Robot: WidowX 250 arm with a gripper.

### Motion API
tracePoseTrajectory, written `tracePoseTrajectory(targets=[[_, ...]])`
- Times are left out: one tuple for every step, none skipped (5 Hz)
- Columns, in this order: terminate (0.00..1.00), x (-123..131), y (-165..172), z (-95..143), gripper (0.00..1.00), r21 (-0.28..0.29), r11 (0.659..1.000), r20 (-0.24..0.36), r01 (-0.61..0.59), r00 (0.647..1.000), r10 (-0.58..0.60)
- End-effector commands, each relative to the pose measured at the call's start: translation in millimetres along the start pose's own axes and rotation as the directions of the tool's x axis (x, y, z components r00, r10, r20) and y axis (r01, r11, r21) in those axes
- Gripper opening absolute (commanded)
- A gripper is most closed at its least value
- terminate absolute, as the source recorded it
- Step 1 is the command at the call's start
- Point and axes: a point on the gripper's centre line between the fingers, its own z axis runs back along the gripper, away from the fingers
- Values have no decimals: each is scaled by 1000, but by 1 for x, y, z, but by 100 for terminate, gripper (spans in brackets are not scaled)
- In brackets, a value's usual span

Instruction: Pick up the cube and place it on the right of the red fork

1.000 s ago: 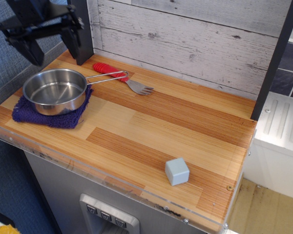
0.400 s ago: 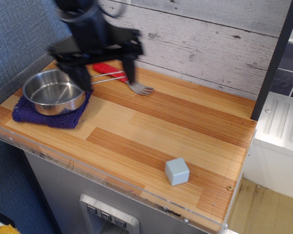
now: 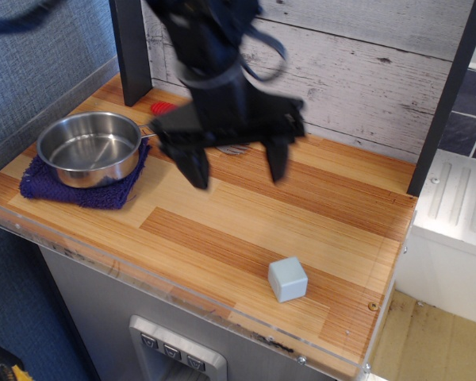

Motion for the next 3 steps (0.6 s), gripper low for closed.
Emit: tracePoseTrajectory(targets=[[0, -28, -3, -17, 100, -13, 986, -90, 165, 982, -166], [0, -43, 3, -31, 100, -34, 951, -118, 309, 943, -310], [0, -48, -2, -41, 100, -89, 906, -120, 414, 899, -422]])
